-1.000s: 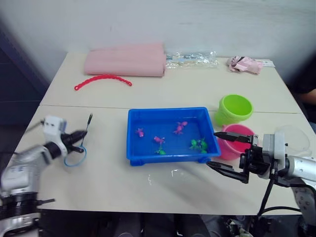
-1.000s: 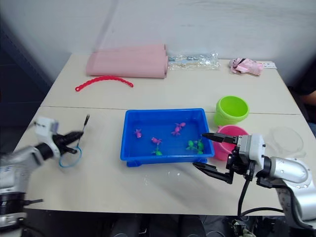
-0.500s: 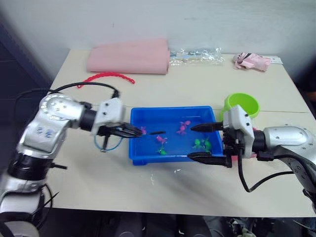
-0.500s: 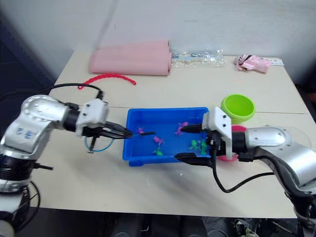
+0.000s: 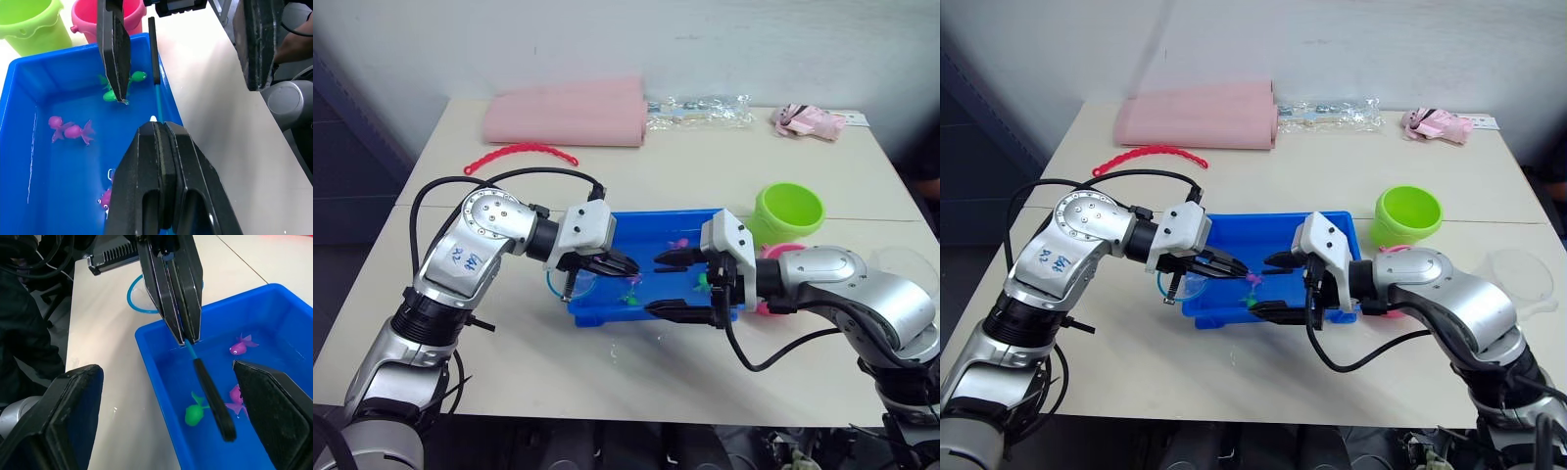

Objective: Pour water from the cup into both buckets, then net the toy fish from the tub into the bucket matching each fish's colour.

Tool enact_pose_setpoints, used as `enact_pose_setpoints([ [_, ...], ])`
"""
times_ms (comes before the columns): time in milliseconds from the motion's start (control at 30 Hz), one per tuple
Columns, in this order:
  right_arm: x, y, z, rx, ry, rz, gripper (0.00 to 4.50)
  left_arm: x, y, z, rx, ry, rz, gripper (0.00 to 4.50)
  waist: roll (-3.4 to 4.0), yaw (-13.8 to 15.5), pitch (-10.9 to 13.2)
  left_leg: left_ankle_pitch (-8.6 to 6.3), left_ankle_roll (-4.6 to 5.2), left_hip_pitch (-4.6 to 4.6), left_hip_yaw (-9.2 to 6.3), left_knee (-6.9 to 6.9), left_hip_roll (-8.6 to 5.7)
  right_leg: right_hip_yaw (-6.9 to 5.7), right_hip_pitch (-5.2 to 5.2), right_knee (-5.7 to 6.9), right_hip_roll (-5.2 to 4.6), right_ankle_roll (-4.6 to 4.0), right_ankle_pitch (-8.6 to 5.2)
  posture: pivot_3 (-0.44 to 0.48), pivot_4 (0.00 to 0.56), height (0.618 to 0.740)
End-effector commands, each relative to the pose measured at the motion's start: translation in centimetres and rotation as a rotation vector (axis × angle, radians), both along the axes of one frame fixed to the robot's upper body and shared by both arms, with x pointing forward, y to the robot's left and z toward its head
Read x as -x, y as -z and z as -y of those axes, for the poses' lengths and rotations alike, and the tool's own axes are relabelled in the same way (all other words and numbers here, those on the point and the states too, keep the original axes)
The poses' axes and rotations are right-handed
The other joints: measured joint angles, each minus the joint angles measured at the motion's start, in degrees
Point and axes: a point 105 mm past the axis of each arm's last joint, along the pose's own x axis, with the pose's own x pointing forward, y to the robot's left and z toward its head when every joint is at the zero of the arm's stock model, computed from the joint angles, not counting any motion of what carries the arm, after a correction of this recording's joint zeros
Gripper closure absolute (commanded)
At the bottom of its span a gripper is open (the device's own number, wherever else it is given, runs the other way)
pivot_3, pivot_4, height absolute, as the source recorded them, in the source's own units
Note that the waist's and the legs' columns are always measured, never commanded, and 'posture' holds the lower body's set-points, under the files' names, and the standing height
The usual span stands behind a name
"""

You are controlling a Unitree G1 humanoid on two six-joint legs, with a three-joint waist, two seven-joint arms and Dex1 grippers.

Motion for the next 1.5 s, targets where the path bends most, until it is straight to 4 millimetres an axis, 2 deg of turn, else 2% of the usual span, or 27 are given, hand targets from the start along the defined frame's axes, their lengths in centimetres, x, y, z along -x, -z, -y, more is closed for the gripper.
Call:
enact_pose_setpoints([
  [33,0.2,-0.8,-0.6,-0.016,-0.026,0.022,0.26,0.6,-0.3,0.7,0.001,0.029,0.018,4.47,0.0,0.0,0.0,0.0,0.0,0.0,0.0,0.0,0.0,0.0,0.0,0.01,0.0,0.0,0.0,0.0,0.15,0.74],
  [133,0.2,-0.8,-0.8,-0.023,-0.028,0.021,1.19,0.7,-0.3,0.8,0.004,0.027,0.016,4.5,0.0,0.0,0.0,0.01,0.0,-0.01,-0.01,0.03,0.0,0.0,0.0,0.02,0.0,0.0,0.0,0.0,0.15,0.74],
  [367,-0.1,-0.7,-0.6,-0.036,-0.018,0.031,4.31,0.3,-0.3,0.5,0.016,0.009,0.03,4.5,0.0,0.0,0.0,0.01,0.0,0.0,-0.01,0.04,0.0,0.0,0.01,0.03,0.0,0.0,0.0,0.0,0.15,0.74],
  [400,-0.2,-0.7,-0.6,-0.038,-0.018,0.032,4.42,0.3,-0.3,0.5,0.021,0.007,0.035,4.5,0.0,0.0,0.0,0.01,0.0,0.0,-0.01,0.04,-0.01,0.0,0.01,0.04,0.0,0.0,0.0,0.0,0.15,0.74],
  [567,-0.4,-0.8,-0.5,-0.054,-0.025,0.054,4.42,0.6,-0.4,0.6,0.049,0.018,0.003,4.5,0.0,0.0,0.0,0.01,0.0,0.0,-0.01,0.05,0.0,0.0,0.0,0.04,0.01,0.0,0.0,0.0,0.15,0.74],
  [667,-0.5,-1.1,-0.4,-0.061,-0.031,0.069,4.5,0.6,-1.0,0.4,0.117,-0.002,-0.007,3.41,0.0,0.0,0.0,0.01,0.0,0.0,-0.01,0.06,0.0,0.0,0.01,0.06,0.01,0.0,0.0,0.0,0.15,0.74],
  [700,-0.5,-1.2,-0.3,-0.064,-0.032,0.075,4.5,0.6,-1.6,0.2,0.169,-0.006,-0.002,3.12,0.0,0.0,0.0,0.01,0.0,0.0,-0.02,0.07,0.0,0.0,0.01,0.06,0.01,0.0,0.0,0.0,0.15,0.74],
  [733,-0.6,-1.5,0.0,-0.061,-0.027,0.088,4.5,0.3,-3.1,-0.4,0.271,-0.021,0.009,2.8,0.0,0.0,0.0,0.01,0.0,0.0,-0.02,0.07,0.0,0.0,0.01,0.06,0.0,0.0,0.0,0.0,0.15,0.74],
  [767,-0.7,-1.6,0.3,-0.057,-0.021,0.1,4.5,0.2,-4.4,-1.2,0.352,-0.037,0.025,2.49,0.0,0.0,0.0,0.01,0.0,0.0,-0.02,0.07,0.0,0.0,0.01,0.07,0.0,0.0,0.0,0.0,0.15,0.74],
  [833,-0.8,-1.8,0.9,-0.047,-0.007,0.114,4.5,-0.1,-6.6,-3.1,0.472,-0.074,0.048,1.57,-0.05,-0.2,0.0,0.01,0.0,-0.01,-0.07,0.14,0.03,-0.03,0.01,0.11,0.0,0.0,0.0,0.0,0.15,0.74],
  [867,-0.9,-1.9,1.4,-0.039,0.01,0.116,4.5,-0.3,-7.2,-4.5,0.494,-0.108,0.049,1.26,-0.05,-0.3,0.0,0.01,-0.01,-0.05,-0.16,0.2,0.06,-0.1,0.02,0.11,0.02,0.0,0.0,0.0,0.15,0.74],
  [933,-0.9,-1.9,1.9,-0.031,0.029,0.118,4.5,-0.3,-7.7,-5.9,0.513,-0.143,0.045,0.44,-0.05,-0.5,0.0,0.02,-0.01,-0.04,-0.16,0.21,0.04,-0.11,0.03,0.13,-0.01,0.0,0.0,0.0,0.15,0.74],
  [967,-1.0,-1.9,2.9,-0.016,0.065,0.122,4.5,-0.6,-7.3,-7.6,0.492,-0.21,0.058,0.14,-0.05,-0.5,0.0,0.02,-0.01,-0.04,-0.16,0.21,0.03,-0.12,0.05,0.13,-0.01,0.0,0.0,0.0,0.15,0.74],
  [1067,-1.2,-1.8,5.4,0.028,0.182,0.135,4.5,-0.8,-6.1,-11.7,0.456,-0.367,0.076,0.14,-0.05,-0.7,0.0,0.01,-0.01,-0.01,-0.15,0.2,0.0,-0.12,0.08,0.12,-0.03,0.0,0.0,0.0,0.15,0.74],
  [1200,-1.1,-1.0,8.6,0.095,0.308,0.134,4.5,-0.2,-3.4,-13.9,0.446,-0.465,0.034,0.14,-0.06,-0.8,0.0,0.01,-0.01,0.0,-0.12,0.13,-0.01,-0.11,0.08,0.09,-0.05,0.01,0.01,0.0,0.15,0.74],
  [1267,-1.1,-0.3,10.2,0.128,0.378,0.122,4.5,0.4,-1.7,-13.8,0.448,-0.486,-0.004,0.14,-0.06,-0.7,0.0,0.01,0.0,0.02,-0.13,0.11,-0.02,-0.1,0.1,0.06,-0.09,0.01,0.01,0.0,0.15,0.74],
  [1367,-1.6,0.7,11.5,0.137,0.444,0.102,4.5,1.0,-0.1,-12.5,0.457,-0.481,-0.044,0.14,-0.08,-0.7,0.0,0.01,0.01,0.02,-0.13,0.08,-0.02,-0.09,0.11,0.04,-0.1,0.02,0.01,0.0,0.15,0.74],
  [1500,-2.0,1.7,12.6,0.174,0.488,0.095,4.5,1.3,0.6,-11.0,0.474,-0.45,-0.071,0.14,-0.09,-0.7,0.0,0.02,0.0,0.1,-0.12,0.09,-0.02,-0.05,0.13,0.03,-0.14,0.02,0.02,0.0,0.15,0.74],
])
